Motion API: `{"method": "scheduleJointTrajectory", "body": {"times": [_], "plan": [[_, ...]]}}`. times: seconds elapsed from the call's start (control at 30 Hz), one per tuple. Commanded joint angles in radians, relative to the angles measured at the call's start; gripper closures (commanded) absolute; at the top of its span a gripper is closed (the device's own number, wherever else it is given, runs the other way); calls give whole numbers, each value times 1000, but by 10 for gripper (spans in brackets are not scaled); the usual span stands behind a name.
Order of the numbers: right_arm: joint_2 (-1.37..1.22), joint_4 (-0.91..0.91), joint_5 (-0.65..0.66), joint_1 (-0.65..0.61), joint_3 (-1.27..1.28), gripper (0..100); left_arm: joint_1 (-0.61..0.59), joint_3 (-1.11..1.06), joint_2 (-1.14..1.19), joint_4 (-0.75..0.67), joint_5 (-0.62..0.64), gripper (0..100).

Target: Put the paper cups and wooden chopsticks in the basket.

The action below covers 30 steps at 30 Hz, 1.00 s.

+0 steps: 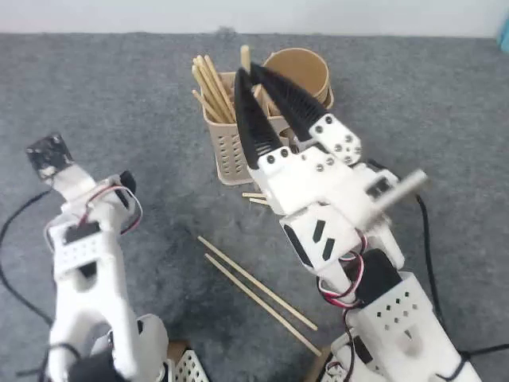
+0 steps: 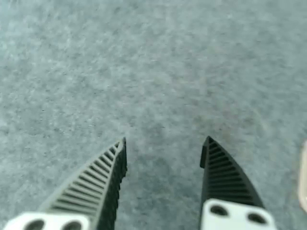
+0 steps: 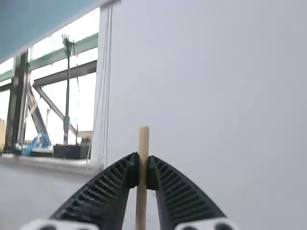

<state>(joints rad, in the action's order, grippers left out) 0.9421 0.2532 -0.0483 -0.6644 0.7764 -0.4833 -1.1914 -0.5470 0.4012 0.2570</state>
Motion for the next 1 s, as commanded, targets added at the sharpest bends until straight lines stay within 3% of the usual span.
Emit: {"method": "scheduleJointTrajectory", "body": {"times": [0.0, 0.17, 0.5, 0.77, 0.97], "plan": [[-90, 199, -2, 45, -71, 991, 41, -50, -133, -34, -28, 764], [-306, 283, -2, 96, -219, 991, 75, -101, -212, -34, -104, 764], [-776, 294, -5, 177, -635, 986, 149, -220, -397, -38, -106, 762], [-825, 289, -6, 177, -539, 847, 172, -285, -508, -38, -175, 762], [-727, 191, -6, 183, -506, 853, 169, -288, -516, -38, -175, 762]]}}
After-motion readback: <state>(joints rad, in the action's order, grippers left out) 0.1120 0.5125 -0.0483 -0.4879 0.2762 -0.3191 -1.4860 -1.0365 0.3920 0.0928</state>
